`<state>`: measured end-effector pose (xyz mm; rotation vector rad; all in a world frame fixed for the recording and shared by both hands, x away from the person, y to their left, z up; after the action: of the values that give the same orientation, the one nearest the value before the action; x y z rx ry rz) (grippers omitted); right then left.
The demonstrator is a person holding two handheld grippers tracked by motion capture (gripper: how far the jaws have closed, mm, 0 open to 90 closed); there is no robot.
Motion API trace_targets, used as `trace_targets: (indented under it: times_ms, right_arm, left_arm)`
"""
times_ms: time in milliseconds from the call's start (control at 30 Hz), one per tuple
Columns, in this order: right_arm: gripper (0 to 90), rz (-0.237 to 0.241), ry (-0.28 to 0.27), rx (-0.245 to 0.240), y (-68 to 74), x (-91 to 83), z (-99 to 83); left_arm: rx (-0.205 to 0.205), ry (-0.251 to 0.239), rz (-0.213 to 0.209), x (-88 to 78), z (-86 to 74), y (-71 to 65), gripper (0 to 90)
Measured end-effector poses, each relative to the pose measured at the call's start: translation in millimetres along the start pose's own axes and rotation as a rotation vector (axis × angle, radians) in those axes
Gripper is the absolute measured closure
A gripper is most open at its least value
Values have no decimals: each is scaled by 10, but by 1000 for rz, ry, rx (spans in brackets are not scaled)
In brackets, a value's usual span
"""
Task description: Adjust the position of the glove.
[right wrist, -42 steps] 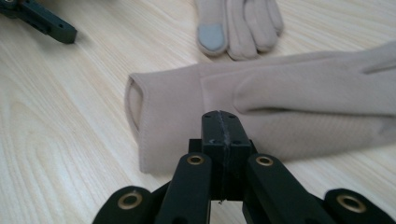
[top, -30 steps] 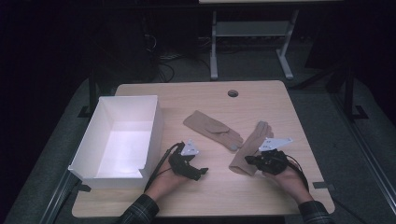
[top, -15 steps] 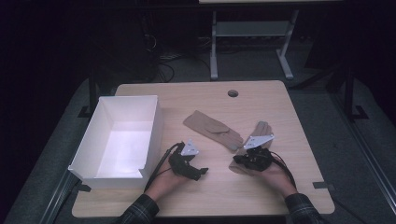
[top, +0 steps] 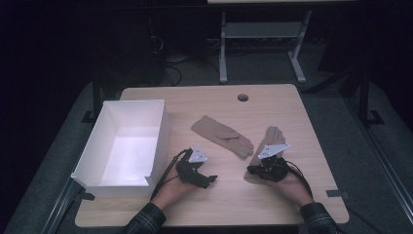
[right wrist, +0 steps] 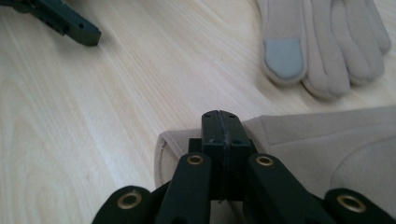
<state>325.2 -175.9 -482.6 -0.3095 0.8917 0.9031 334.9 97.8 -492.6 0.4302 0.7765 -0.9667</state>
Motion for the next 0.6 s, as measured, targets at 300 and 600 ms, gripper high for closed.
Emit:
trace_targets:
  times_ms: [300,600]
  right_arm:
    - [900,-20,21,19,-2,-182,-200]
    - [899,-41,29,57,-38,-396,-450]
  left_arm:
    - [0,0,0,0,0,0,122]
    - [3,1,1,-1,0,2,122]
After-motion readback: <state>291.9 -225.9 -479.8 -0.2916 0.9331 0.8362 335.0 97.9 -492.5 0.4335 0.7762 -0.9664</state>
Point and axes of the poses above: each handheld gripper's, and its own axes: x roughly forward along the jaws, z roughly out of its top, y roughly to its left, the point moved 2 cm from there along x, roughly forward along the jaws, and after that the axes turned 5 degrees about y, right-handed, at the moved point
